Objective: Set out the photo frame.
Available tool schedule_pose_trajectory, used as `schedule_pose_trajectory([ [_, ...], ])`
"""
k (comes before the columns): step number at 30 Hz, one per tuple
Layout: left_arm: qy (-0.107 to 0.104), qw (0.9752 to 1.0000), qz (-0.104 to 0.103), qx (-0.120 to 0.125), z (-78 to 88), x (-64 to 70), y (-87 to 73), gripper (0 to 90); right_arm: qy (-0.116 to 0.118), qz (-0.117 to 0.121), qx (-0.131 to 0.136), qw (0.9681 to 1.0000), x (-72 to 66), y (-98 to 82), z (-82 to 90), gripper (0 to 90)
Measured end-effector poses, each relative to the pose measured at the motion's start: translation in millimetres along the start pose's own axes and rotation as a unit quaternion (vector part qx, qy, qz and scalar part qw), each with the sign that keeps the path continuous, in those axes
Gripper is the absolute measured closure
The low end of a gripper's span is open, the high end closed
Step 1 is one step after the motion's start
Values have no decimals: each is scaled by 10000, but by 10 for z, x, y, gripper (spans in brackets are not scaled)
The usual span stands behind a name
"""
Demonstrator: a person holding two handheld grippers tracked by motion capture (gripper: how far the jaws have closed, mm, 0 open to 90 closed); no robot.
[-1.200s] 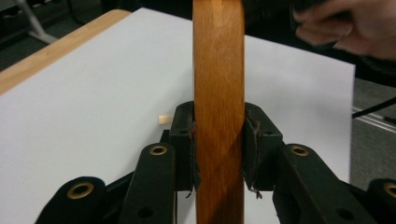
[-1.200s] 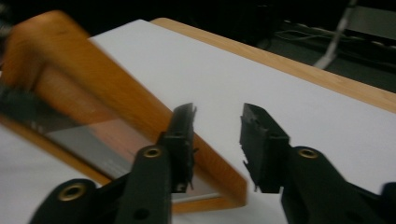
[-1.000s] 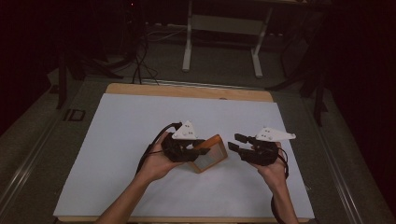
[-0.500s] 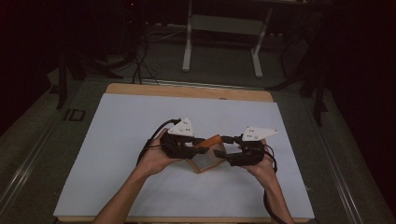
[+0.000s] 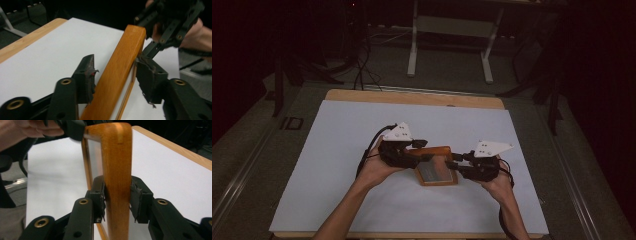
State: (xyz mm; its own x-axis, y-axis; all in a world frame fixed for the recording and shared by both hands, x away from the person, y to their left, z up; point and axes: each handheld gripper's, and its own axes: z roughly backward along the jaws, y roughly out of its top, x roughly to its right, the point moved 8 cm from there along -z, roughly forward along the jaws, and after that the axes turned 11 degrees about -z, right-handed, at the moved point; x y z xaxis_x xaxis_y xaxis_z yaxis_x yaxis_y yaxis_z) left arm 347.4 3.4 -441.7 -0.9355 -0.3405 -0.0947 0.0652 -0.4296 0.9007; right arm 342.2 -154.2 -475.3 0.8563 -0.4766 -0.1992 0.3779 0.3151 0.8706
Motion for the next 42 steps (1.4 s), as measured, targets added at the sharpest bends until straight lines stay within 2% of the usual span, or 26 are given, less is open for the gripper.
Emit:
schedule_pose_trajectory([
  [2,-48,9998,151,119,50,-23,-10,472,-65,2,-13,10000,15,-19,20,679],
  [4,-23,9996,209,189,94,-33,-36,462,-100,-25,-3,9999,34,-41,37,680],
  [10,283,9985,376,292,195,-102,-188,389,-135,-106,65,9998,52,-78,61,682],
  [14,338,9978,491,303,205,-115,-340,385,-159,-85,98,9998,50,-80,60,682],
  [20,253,9980,552,160,82,-50,-523,385,-158,-152,141,9997,63,-97,68,682],
  [23,69,9981,605,44,-89,10,-619,385,-154,-156,144,9997,67,-108,75,682],
  [27,-76,9986,514,-85,-241,63,-666,404,-141,-125,158,9997,61,-112,79,682],
  [30,-107,9987,463,-170,-304,82,-690,467,-125,-109,158,9997,61,-118,83,682],
  [34,-9,9989,436,-197,-299,57,-695,557,-99,-89,159,9998,64,-127,90,683],
  [42,-104,9992,264,-266,-252,84,-698,615,-67,-36,148,9999,68,-136,97,680],
])
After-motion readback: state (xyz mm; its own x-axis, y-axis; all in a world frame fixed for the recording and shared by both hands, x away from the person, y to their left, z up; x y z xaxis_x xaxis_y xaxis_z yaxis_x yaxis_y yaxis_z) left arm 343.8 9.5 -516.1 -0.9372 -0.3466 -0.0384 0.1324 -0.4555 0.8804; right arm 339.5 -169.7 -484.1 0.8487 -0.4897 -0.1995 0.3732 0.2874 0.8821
